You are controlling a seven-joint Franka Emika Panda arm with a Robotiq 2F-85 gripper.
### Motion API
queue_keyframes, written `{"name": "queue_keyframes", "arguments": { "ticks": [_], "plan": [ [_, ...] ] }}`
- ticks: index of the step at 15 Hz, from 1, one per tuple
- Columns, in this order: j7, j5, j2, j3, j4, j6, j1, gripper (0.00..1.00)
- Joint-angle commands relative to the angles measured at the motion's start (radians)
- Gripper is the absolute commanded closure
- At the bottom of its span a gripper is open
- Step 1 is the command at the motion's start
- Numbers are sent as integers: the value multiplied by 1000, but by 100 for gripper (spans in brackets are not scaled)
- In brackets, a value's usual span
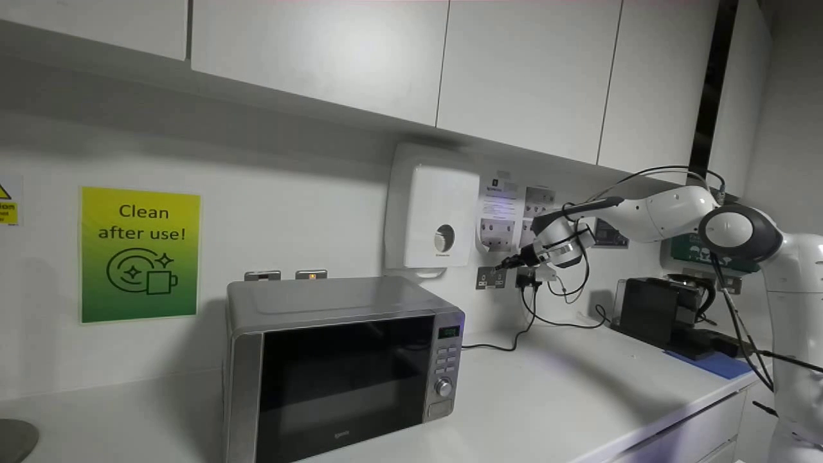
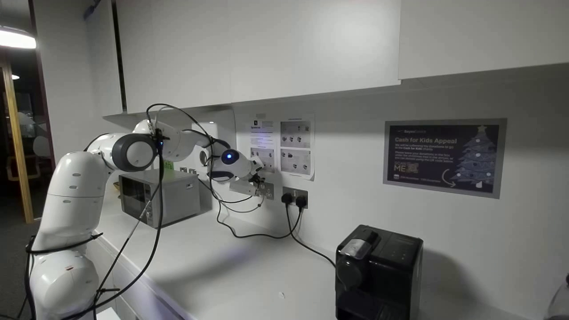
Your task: Press a button on the wall
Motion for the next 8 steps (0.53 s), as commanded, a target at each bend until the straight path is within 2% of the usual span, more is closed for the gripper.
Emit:
{"name": "queue_keyframes", "arguments": {
  "ticks": [1,8],
  "plan": [
    [-56,32,29,15,41,55,-1,100],
    [-91,17,53,20,41,109,1,100]
  ]
}}
